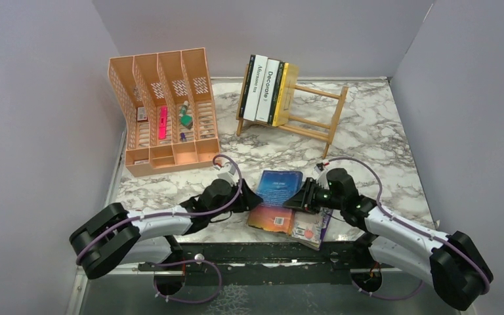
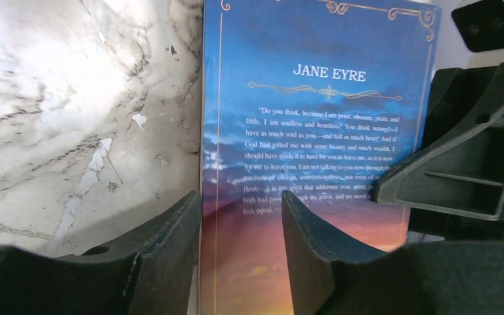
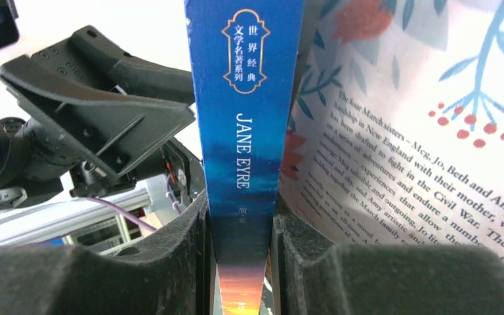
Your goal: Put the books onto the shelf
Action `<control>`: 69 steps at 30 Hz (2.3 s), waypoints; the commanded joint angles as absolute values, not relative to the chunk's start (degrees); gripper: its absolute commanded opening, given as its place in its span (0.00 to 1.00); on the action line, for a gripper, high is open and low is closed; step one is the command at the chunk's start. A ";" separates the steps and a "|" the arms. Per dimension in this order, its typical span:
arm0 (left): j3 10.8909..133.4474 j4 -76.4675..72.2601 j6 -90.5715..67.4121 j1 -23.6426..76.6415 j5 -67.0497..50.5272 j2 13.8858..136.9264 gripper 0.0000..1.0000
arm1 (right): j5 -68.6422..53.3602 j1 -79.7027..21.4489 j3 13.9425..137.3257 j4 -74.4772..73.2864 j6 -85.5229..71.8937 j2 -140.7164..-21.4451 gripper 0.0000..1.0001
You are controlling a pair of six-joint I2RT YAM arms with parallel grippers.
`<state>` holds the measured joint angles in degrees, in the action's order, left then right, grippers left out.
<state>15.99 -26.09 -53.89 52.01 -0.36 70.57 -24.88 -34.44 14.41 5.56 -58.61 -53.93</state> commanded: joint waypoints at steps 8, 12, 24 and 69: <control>13.26 -16.33 -50.72 52.33 17.40 44.69 0.75 | -15.25 -34.28 31.11 -6.63 -44.17 -48.63 0.01; 17.61 -3.35 -47.01 52.36 24.28 36.52 0.83 | -10.40 -34.30 38.93 -14.03 -38.58 -46.37 0.01; 29.83 14.88 -39.10 52.38 31.13 31.34 0.87 | 7.59 -34.28 60.34 -23.49 -28.35 -50.41 0.01; 32.58 11.85 -30.76 52.30 22.73 41.70 0.90 | 53.27 -33.57 88.68 21.93 3.15 -97.95 0.01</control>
